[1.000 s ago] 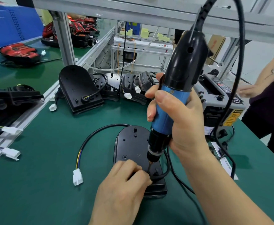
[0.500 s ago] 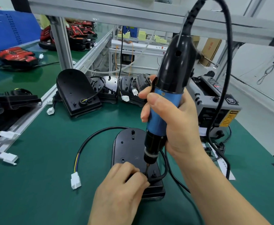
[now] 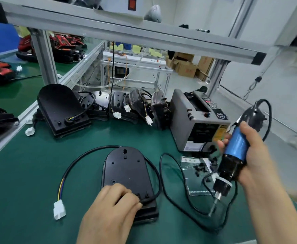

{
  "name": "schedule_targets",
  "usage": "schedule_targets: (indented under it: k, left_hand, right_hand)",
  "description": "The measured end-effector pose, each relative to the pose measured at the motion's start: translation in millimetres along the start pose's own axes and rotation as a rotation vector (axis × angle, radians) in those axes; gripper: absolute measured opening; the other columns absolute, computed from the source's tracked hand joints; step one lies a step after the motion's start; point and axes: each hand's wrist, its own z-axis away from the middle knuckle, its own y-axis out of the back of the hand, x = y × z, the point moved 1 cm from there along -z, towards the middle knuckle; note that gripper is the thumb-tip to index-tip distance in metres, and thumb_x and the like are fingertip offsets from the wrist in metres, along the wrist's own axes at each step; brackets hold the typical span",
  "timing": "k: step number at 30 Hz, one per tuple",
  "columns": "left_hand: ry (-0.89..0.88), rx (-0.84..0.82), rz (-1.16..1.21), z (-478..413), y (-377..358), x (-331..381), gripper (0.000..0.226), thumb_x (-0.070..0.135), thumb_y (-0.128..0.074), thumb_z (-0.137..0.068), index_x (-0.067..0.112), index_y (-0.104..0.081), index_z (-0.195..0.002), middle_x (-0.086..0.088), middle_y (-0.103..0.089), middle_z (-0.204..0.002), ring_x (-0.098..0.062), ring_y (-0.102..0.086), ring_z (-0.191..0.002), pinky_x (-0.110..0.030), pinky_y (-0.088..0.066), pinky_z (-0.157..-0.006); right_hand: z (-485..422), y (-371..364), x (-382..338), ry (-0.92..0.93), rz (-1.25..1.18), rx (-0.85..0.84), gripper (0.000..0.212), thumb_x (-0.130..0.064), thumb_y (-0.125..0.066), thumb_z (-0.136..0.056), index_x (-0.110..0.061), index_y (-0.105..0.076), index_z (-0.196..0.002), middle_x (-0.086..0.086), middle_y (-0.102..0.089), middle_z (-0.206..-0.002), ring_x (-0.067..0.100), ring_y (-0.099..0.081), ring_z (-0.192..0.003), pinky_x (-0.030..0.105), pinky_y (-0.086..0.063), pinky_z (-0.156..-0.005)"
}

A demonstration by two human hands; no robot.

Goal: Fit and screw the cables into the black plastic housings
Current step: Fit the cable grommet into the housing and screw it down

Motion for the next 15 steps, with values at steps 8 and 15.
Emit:
schedule_targets:
  k: [8, 15]
  left_hand:
    - [-0.024, 0.036, 0.054, 1, -3, -1, 0.015, 0.037, -0.050, -0.085, 0.030, -0.057, -0.074, 0.014, -0.050, -0.080, -0.007, -0.050, -0.076, -0.030, -0.047, -0.042]
    - [-0.048, 0.010, 0.071, 3, -5, -4, 0.022, 0.043, -0.044, -0.091, 0.030, -0.055, -0.077, 0.016, -0.046, -0.083, -0.008, -0.052, -0.077, -0.023, -0.042, -0.058]
  right_hand:
    - [-40, 64, 16, -0.239, 0.152, 0.184, 0.034, -0.031, -0.073, -0.080, -0.007, -0.055, -0.095, 0.010, -0.052, -0.084, 0.024, -0.064, -0.047, 0.045, -0.060, -0.059]
    - [-56, 76, 36, -0.282, 0.354, 0.202, 0.036, -0.033, -0.063, -0.089, 0.000, -0.053, -0.095, 0.024, -0.064, -0.084, 0.031, -0.067, -0.061, 0.039, -0.060, -0.056]
